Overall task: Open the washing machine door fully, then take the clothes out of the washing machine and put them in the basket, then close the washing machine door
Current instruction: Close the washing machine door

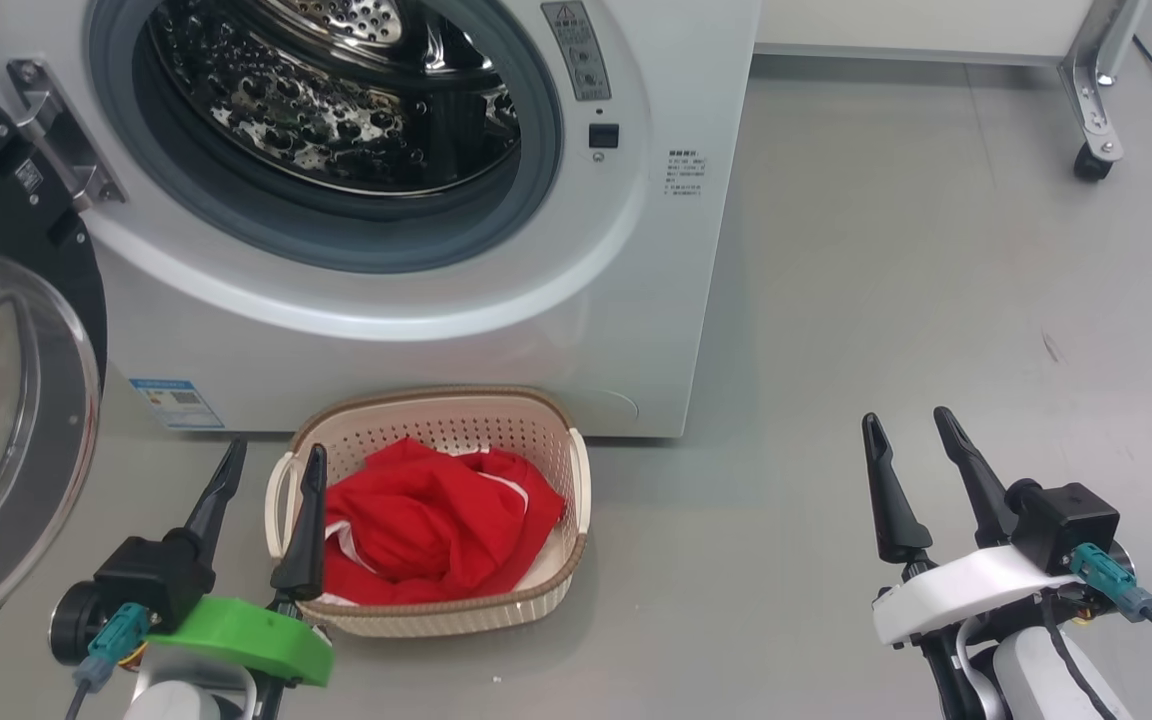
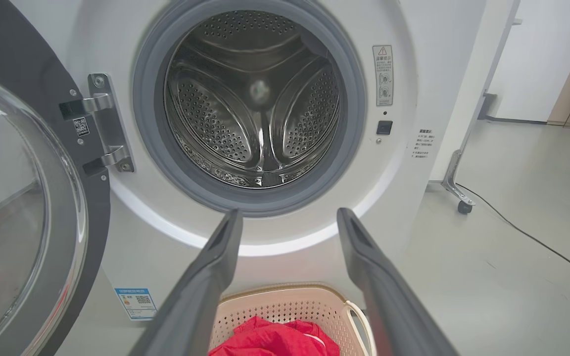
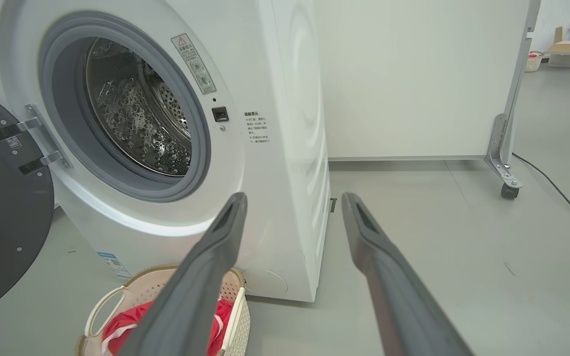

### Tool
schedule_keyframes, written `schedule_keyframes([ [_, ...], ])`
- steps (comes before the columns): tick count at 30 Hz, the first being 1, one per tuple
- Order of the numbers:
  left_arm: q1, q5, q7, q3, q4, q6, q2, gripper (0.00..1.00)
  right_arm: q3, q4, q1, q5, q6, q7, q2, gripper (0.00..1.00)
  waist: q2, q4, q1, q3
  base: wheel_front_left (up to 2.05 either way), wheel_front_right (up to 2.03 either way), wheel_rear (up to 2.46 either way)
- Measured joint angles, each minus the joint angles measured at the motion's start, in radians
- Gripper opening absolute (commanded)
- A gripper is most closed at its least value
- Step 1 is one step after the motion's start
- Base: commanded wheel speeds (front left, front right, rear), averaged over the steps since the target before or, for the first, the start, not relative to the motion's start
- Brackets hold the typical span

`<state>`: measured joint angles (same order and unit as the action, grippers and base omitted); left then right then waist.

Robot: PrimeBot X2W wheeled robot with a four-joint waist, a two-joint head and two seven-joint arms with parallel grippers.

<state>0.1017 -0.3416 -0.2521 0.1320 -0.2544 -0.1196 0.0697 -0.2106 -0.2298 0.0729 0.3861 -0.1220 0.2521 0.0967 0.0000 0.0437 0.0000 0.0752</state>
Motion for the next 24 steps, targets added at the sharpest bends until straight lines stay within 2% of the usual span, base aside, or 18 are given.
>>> schedule_keyframes([
  [12, 0.000, 0.017, 0.000, -0.002, 0.009, 0.000, 0.000, 1.00, 0.004, 0.000, 0.000, 0.000, 0.000, 0.000, 0.001, 1.00, 0.0000, 0.001, 0.0000, 0.008, -1.10, 1.10, 0.00],
  [24, 0.000, 0.018, 0.000, -0.004, 0.012, 0.000, -0.002, 1.00, 0.004, -0.002, 0.000, 0.000, 0.000, 0.000, 0.001, 1.00, 0.0000, -0.004, 0.0000, 0.009, -0.62, 0.62, 0.00],
])
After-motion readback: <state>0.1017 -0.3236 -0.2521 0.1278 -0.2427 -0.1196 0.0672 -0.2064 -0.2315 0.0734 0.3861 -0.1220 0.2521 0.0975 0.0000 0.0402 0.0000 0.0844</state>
